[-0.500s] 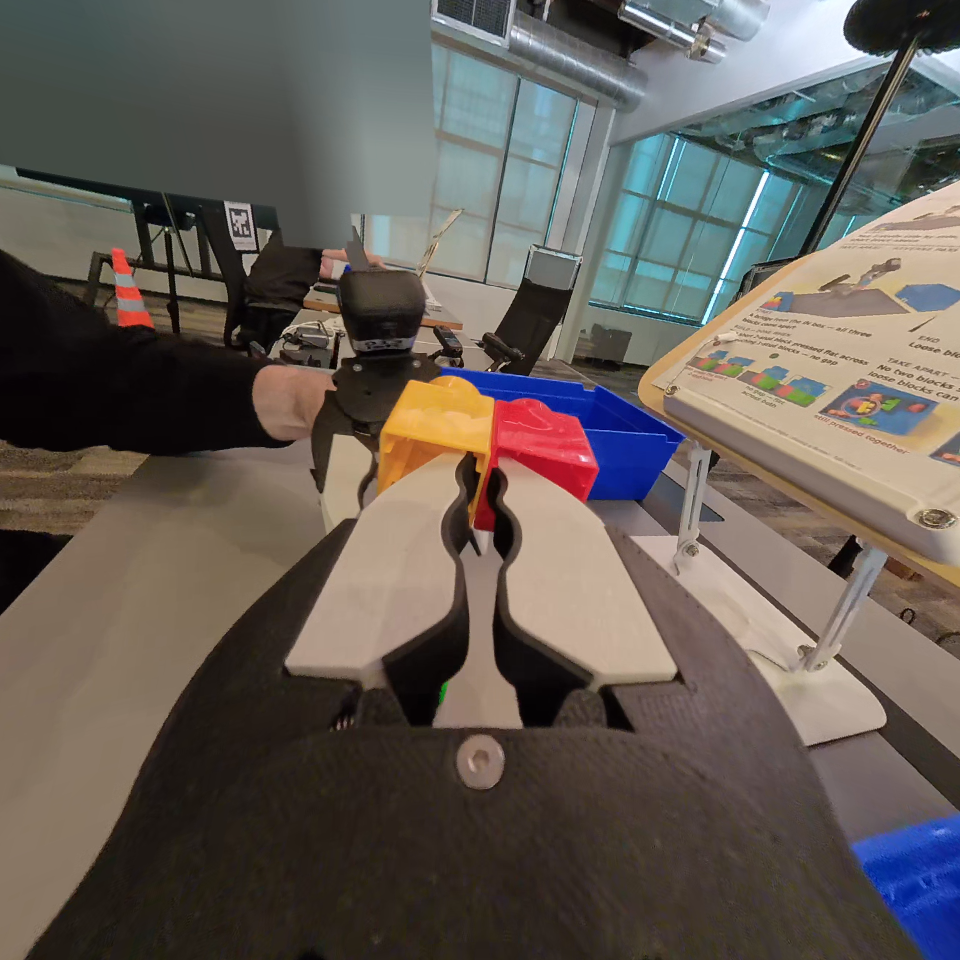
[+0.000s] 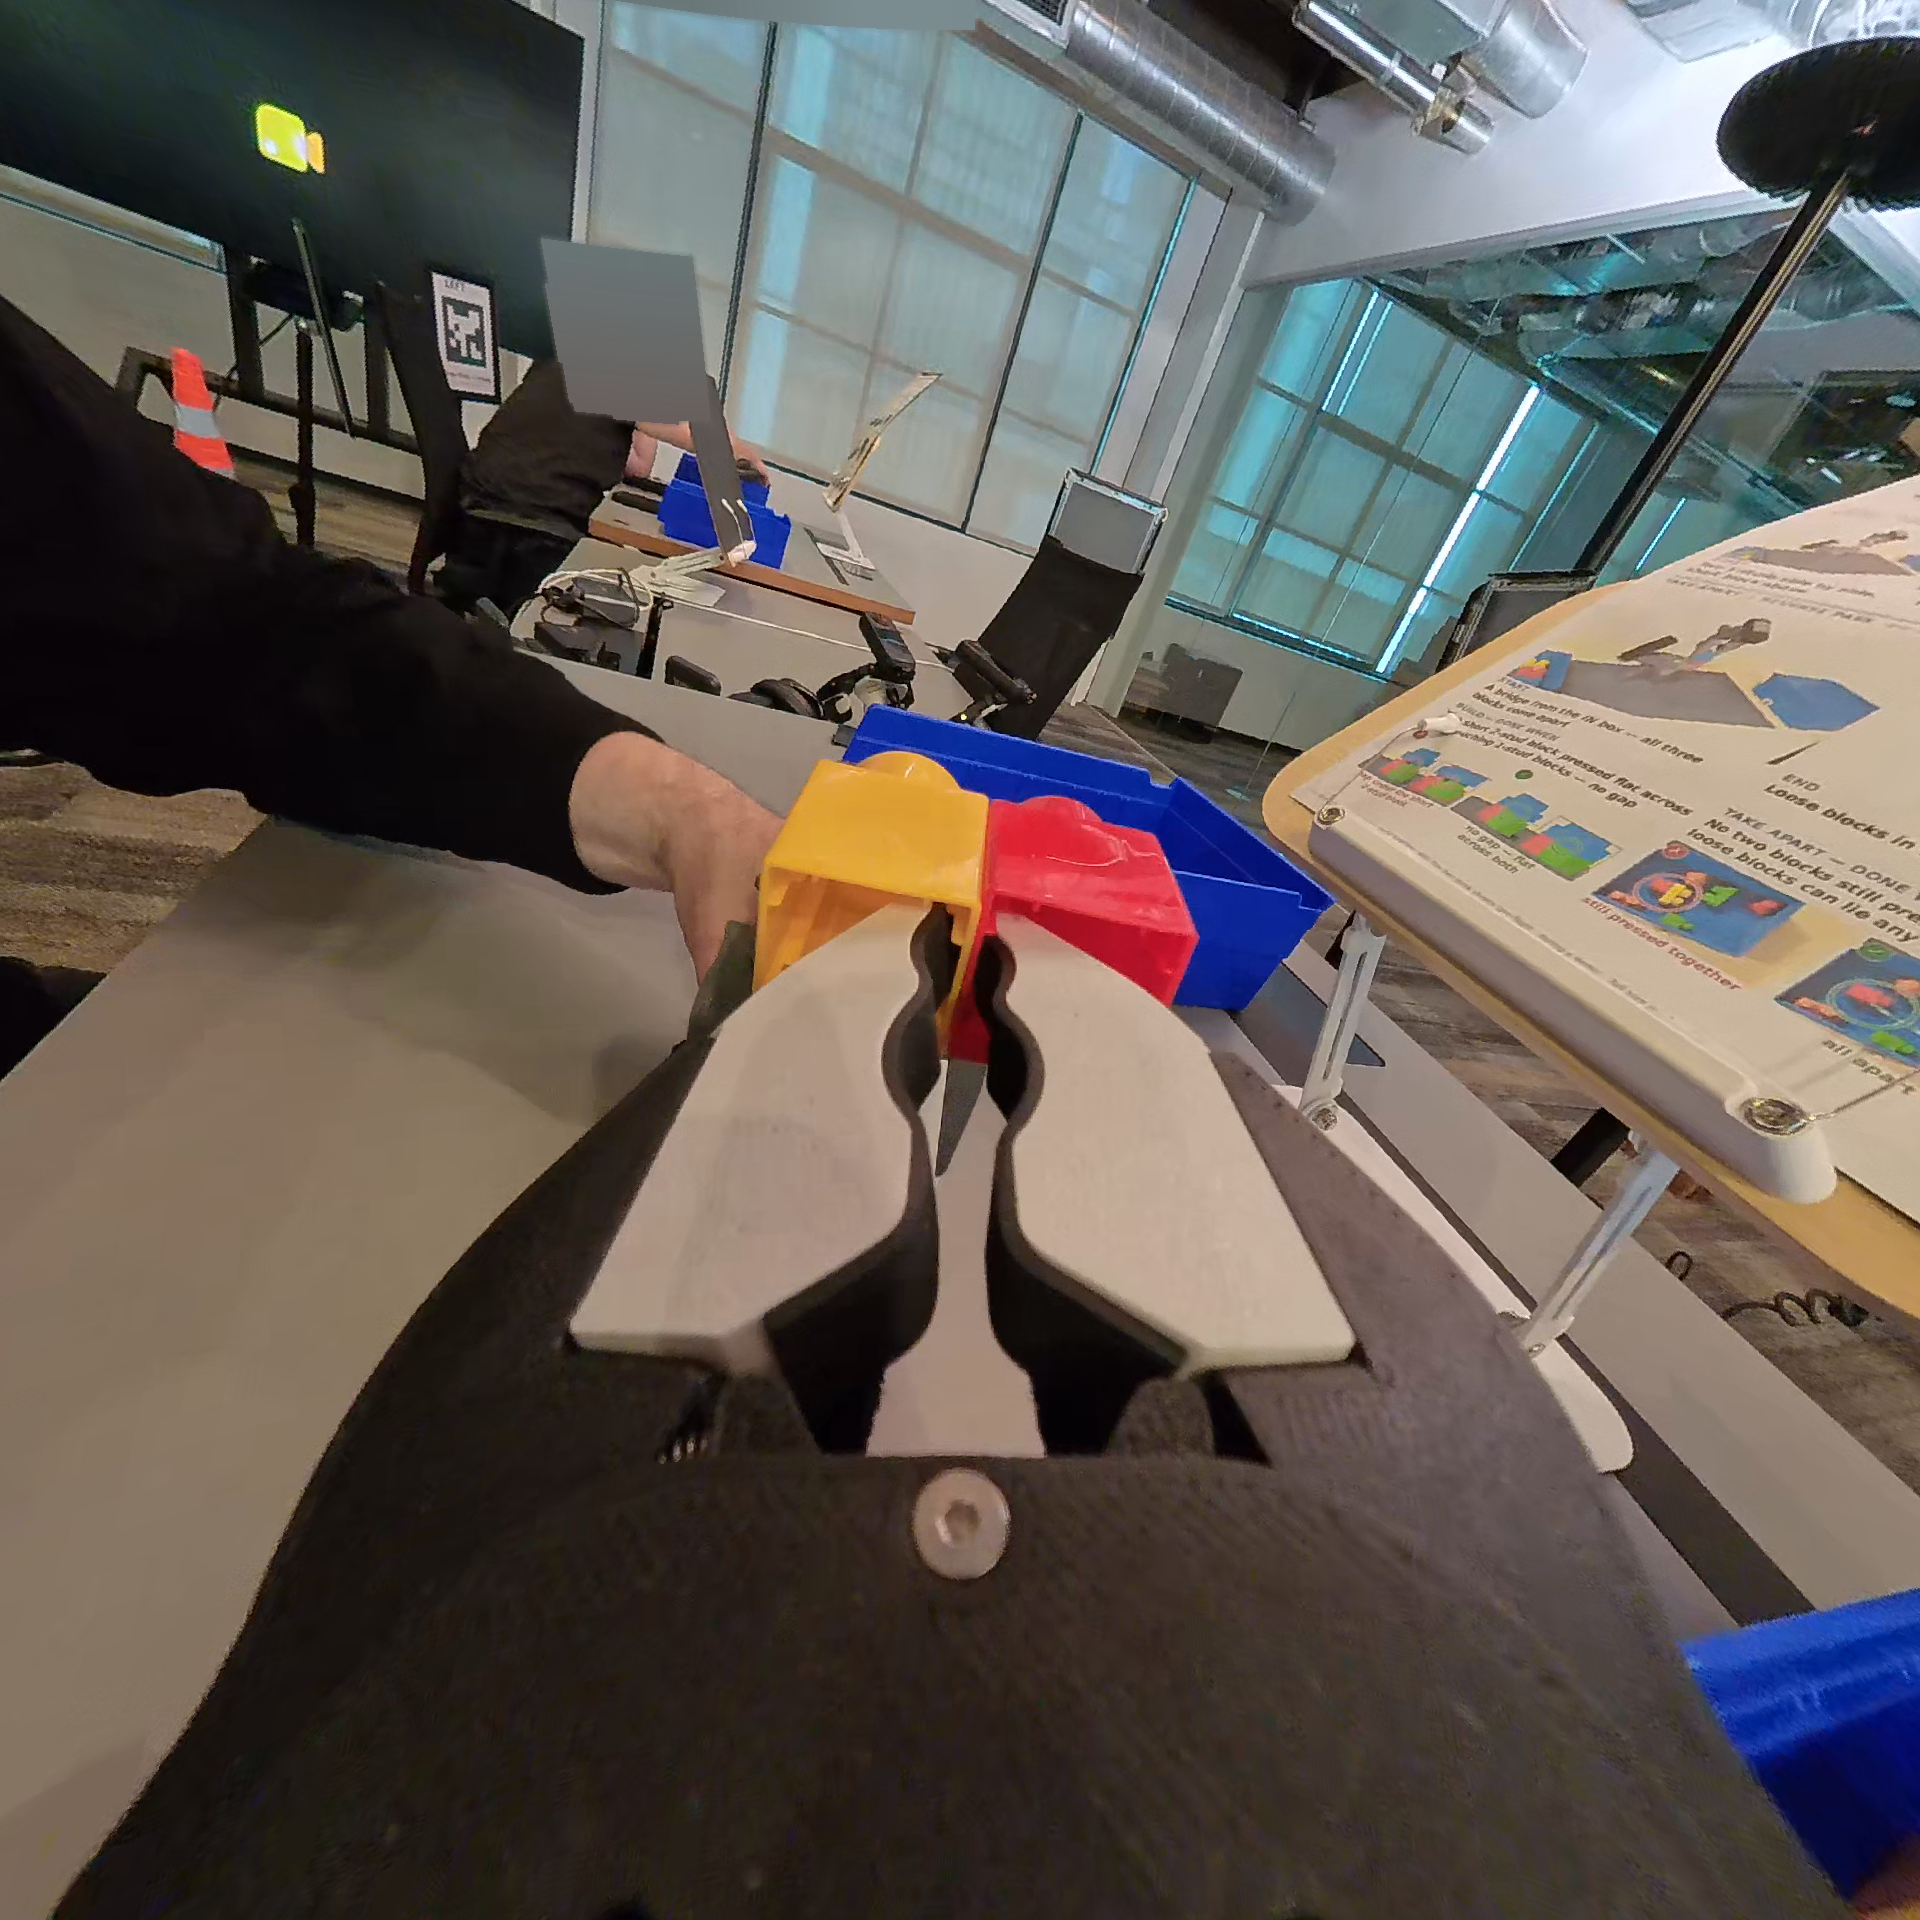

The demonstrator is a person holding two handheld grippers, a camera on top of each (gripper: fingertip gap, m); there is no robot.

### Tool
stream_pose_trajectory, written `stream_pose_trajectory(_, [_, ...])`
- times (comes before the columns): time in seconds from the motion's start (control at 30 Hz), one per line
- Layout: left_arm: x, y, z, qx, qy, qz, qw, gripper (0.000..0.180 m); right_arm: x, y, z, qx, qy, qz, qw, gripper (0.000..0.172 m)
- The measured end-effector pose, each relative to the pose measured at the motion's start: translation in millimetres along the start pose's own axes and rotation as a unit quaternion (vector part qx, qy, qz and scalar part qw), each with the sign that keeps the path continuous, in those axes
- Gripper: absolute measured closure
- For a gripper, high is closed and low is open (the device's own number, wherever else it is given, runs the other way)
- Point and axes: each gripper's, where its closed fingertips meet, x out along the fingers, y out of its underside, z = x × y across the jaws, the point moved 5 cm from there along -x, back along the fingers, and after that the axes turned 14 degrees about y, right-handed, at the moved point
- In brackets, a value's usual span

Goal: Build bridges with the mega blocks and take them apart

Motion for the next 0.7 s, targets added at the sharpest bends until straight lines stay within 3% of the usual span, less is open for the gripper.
stream_pose_trajectory(0.13, [-3.8, 0.8, 4.4, -0.024, -0.014, -0.031, 0.999, 0.145, -1.2, -2.1, 0.0, -0.008, 0.005, -0.001, 1.000, 0.167])
stream_pose_trajectory(0.27, [-31.2, -5.0, 4.2, -0.080, -0.001, -0.181, 0.980, 0.145, -4.2, -6.4, -2.5, -0.009, 0.013, -0.007, 1.000, 0.167])
stream_pose_trajectory(0.33, [-54.7, -10.6, -1.9, -0.106, 0.028, -0.300, 0.947, 0.145, -5.1, -8.9, -2.8, -0.011, 0.017, -0.010, 1.000, 0.167])
stream_pose_trajectory(0.47, [-98.0, -14.2, -23.0, -0.144, 0.110, -0.503, 0.845, 0.146, -3.3, -13.6, 3.5, -0.025, 0.015, -0.013, 0.999, 0.168])
stream_pose_trajectory(0.6, [-118.6, -11.5, -40.4, -0.156, 0.159, -0.607, 0.763, 0.146, 3.2, -17.0, 20.2, -0.095, 0.019, 0.011, 0.995, 0.168])
stream_pose_trajectory(0.7, [-120.4, -9.4, -44.4, -0.167, 0.180, -0.647, 0.722, 0.146, 10.7, -17.8, 33.8, -0.160, 0.029, 0.035, 0.986, 0.168])
